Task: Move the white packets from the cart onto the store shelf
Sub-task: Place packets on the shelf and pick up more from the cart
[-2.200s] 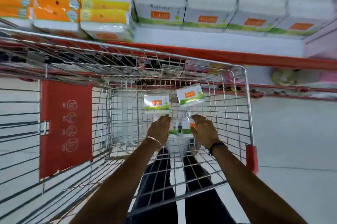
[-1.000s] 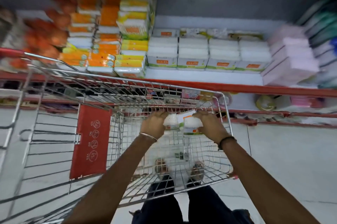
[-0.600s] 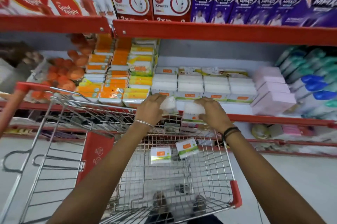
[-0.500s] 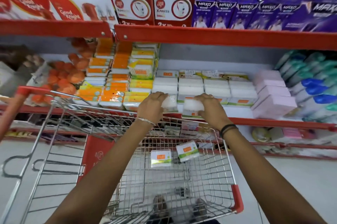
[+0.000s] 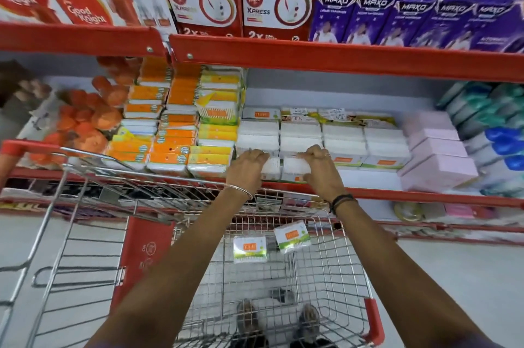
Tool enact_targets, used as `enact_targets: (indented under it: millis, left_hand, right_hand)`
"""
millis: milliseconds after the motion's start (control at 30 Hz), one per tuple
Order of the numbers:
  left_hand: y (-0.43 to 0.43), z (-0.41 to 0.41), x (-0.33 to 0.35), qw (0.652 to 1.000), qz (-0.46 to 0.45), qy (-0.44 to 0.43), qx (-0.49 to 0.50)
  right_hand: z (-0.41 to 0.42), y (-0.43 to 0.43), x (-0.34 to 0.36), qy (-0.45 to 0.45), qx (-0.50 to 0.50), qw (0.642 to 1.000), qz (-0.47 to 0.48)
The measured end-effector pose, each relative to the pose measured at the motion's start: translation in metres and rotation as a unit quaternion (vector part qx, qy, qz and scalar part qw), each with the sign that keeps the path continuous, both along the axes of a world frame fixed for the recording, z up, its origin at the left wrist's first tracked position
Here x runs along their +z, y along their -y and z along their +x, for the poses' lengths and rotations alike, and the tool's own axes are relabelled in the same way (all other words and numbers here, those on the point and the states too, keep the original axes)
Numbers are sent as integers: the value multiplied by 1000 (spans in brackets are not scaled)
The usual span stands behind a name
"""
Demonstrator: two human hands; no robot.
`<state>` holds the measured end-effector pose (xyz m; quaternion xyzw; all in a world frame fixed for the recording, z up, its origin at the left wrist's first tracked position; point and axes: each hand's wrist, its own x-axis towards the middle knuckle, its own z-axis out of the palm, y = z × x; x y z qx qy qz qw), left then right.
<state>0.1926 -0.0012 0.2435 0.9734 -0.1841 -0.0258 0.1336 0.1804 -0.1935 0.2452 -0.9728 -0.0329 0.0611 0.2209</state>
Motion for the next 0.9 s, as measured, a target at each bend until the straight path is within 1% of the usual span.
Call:
enact_targets:
  millis: [233, 333, 433, 500, 600, 700, 800, 900]
  left_hand:
    - [0, 0, -12, 999, -32, 27, -19]
    - [-3, -7, -17, 996, -55, 61, -25]
    - [-6, -25, -18, 986, -113, 115, -30]
    - [-8, -39, -27, 980, -140, 136, -35]
    - [-14, -63, -55, 975, -157, 151, -38]
    - [-19, -85, -89, 979, -144, 139, -34]
    - [-25, -97, -121, 990, -125, 64, -20]
    - [-30, -103, -149, 993, -116, -8, -3]
  right_hand:
    - [-7, 4, -6, 0, 8, 999, 42]
    - [-21, 3, -9, 51, 0, 996, 75]
    - [-44, -4, -12, 121, -2, 988, 95]
    - [-61, -8, -19, 134, 10, 986, 97]
    - [-82, -11, -41, 96, 27, 992, 82]
    - [-97, -10, -72, 15, 21, 997, 76]
    - [-102, -9, -105, -45, 8, 996, 71]
    - [-100, -9, -138, -104, 3, 993, 56]
